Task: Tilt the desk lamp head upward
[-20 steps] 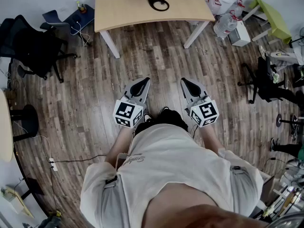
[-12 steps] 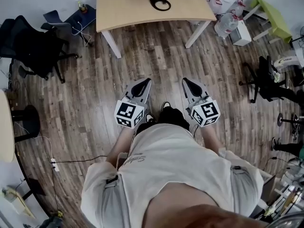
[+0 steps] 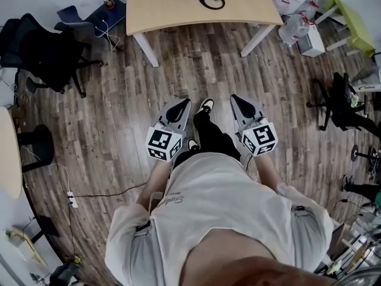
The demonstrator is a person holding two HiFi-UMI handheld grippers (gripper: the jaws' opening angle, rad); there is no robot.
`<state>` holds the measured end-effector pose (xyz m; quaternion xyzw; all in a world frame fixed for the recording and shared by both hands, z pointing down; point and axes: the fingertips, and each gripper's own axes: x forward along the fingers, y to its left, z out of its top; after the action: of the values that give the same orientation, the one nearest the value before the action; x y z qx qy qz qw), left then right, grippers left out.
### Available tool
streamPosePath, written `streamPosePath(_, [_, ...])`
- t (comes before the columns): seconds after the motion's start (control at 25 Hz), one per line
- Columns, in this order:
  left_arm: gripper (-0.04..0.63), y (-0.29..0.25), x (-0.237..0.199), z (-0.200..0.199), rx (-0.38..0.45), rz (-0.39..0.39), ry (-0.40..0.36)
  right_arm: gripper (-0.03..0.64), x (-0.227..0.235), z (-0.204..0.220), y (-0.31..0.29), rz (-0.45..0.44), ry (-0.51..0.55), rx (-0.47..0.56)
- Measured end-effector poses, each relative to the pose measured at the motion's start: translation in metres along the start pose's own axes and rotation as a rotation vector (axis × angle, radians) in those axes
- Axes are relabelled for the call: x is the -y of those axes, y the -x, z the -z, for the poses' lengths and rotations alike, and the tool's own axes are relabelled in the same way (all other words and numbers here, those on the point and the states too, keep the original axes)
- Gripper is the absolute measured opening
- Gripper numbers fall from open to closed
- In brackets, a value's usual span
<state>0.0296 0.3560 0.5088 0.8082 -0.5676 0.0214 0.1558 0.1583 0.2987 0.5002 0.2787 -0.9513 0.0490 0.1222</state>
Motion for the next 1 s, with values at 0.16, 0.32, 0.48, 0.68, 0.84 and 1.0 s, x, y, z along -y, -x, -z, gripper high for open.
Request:
streamPosePath(0.16, [0.015,-0.015,-0.024,-0.007,-0.019,-0.028,0.001,-0.006,0.015,-0.003,-0.032,-0.027,-0.016,0.003])
streamPosePath(0.32, [0.015,-0.044,-0.057,-0.027,-0.038,-0.050,-0.024,-0.006,0.041,-0.009,-0.080,-0.051,-0.035,0.011])
streamPosePath(0.48, [0.015,-0.081,-0.103,-0.040,-0.090,-0.056,-0.027,-0.006,0.071,-0.019,-0.140,-0.059,-0.057,0.023])
streamPosePath(0.68, [0.015,-0.151,-0.129,-0.077,-0.104,-0.020,-0.099,-0.006,0.128,-0.029,-0.193,-0.056,-0.087,0.044])
streamPosePath(0.84, [0.015,-0.205,-0.155,-0.116,-0.066,-0.004,-0.047,-0.006,0.171,-0.044,-0.234,-0.071,-0.080,0.046])
streamPosePath(1.0, [0.015,-0.252,-0.179,-0.135,-0.033,0.002,0.025,-0.006,0.209,-0.056,-0.273,-0.085,-0.056,0.056])
